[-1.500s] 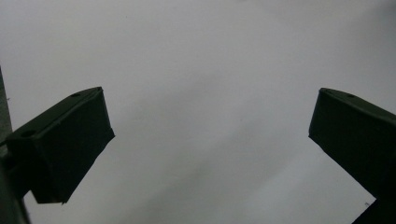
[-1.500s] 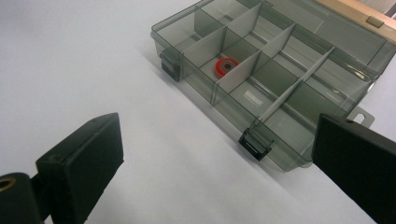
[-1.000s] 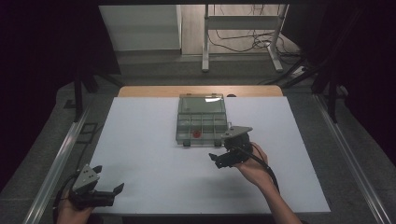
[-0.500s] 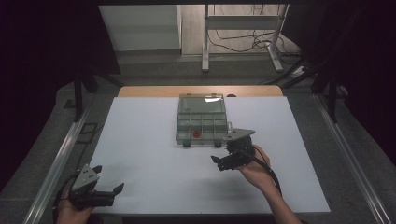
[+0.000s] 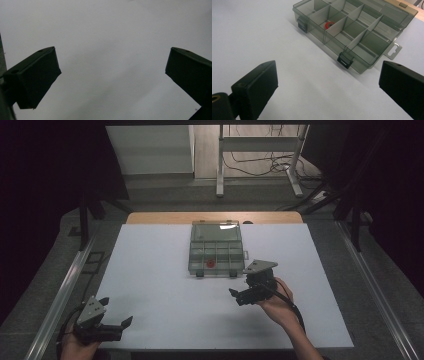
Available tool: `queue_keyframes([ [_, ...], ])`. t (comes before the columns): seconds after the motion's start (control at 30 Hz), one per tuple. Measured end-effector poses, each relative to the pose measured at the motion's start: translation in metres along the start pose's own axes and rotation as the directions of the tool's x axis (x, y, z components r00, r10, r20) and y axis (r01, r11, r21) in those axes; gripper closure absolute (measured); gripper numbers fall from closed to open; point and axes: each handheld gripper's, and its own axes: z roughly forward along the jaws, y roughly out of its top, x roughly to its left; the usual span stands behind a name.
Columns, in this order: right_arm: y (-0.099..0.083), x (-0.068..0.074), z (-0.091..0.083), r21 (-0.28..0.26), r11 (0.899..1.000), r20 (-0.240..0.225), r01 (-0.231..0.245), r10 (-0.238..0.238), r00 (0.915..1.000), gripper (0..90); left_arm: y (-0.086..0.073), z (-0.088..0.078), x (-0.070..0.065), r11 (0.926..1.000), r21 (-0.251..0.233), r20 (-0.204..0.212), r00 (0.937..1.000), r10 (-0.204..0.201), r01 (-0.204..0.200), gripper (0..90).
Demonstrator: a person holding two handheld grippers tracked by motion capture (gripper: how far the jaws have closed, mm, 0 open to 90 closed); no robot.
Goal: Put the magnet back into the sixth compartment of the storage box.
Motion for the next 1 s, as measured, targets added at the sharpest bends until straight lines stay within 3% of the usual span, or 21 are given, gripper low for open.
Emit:
queue_keyframes([
  [1.0, -0.018, -0.004, -0.020, -0.018, 1.000, 0.025, -0.020, 0.021, 0.9995, 1.8, 0.000, 0.000, 0.000, 1.0000, -0.001, -0.002, 1.0000, -0.004, 0.004, 0.0],
])
